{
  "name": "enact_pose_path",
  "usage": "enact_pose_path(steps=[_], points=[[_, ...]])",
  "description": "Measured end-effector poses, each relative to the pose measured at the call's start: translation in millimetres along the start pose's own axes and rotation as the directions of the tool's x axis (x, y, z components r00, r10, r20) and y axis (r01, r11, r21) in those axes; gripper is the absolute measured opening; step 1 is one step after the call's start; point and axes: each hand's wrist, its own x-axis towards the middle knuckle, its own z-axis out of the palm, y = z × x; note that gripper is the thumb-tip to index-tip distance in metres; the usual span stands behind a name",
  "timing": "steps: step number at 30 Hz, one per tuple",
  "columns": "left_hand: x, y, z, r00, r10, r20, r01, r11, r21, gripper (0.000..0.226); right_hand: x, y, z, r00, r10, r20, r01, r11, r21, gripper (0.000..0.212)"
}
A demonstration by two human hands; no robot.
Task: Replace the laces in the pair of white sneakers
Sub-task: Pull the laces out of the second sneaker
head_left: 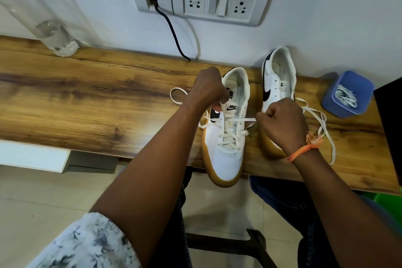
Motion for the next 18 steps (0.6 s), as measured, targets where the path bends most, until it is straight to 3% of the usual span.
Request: enact_pose_path(steps=[3, 8, 12, 15, 18], points=[[1, 0, 1, 1.0, -0.007, -0.001, 0.007, 1.0, -0.003, 0.015, -4, -9, 2, 0.998, -0.063, -0.008, 0.062, 0.993, -0.104, 0.012], [2, 0, 1, 1.0, -0.012, 0.011, 0.012, 1.0, -0.011, 0.022, -16, -30, 23, 0.951, -0.303, 0.057, 0.308, 0.943, -0.129, 0.023], [4, -2, 2, 1.0, -0.013, 0.006, 0.013, 1.0, -0.021, 0.023, -17, -31, 36, 0.946, -0.253, 0.203, 0.285, 0.947, -0.148, 0.029], [5, -3, 3, 1.0, -0.006, 0.006, 0.006, 1.0, -0.014, 0.022, -17, -31, 41, 0.954, -0.237, 0.183, 0.258, 0.961, -0.101, 0.014], [6, -4, 4, 1.0, -0.003, 0.007, 0.003, 1.0, -0.029, 0.021, -17, -32, 45, 0.971, -0.195, 0.141, 0.206, 0.976, -0.068, 0.016]])
